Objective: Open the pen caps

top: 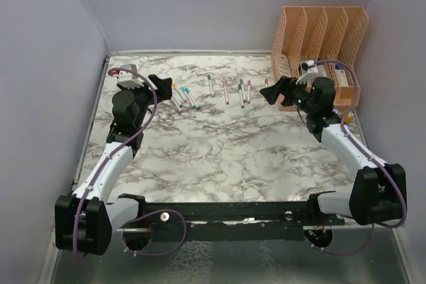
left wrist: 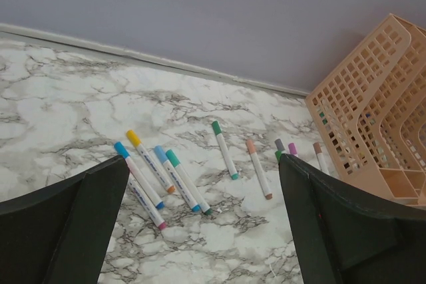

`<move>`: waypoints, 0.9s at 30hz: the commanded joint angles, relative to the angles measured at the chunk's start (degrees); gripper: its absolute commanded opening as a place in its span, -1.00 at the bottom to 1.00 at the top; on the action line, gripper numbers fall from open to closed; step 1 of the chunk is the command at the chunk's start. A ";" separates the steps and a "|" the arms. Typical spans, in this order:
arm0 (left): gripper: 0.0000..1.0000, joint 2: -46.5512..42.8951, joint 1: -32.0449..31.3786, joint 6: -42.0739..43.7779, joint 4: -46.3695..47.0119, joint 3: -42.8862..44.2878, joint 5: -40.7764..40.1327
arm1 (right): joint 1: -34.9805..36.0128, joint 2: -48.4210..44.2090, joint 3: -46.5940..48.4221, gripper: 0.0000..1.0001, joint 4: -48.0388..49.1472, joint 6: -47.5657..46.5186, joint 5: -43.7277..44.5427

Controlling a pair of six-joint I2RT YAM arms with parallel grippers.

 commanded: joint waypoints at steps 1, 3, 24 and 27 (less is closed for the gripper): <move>0.98 -2.01 0.04 1.14 0.00 -1.12 2.13 | 0.19 -0.17 2.30 0.98 -2.36 -0.11 -0.39; 0.98 -2.93 0.08 0.38 0.39 -2.20 1.56 | 0.14 -0.02 2.62 0.99 -3.32 -0.71 1.44; 0.98 4.22 0.45 -2.39 -7.26 3.40 3.32 | 11.47 14.65 20.16 0.99 -19.56 -10.58 24.71; 0.98 6.78 0.30 -2.76 -8.89 4.89 4.44 | 15.94 22.27 28.64 0.99 -25.44 -11.42 31.53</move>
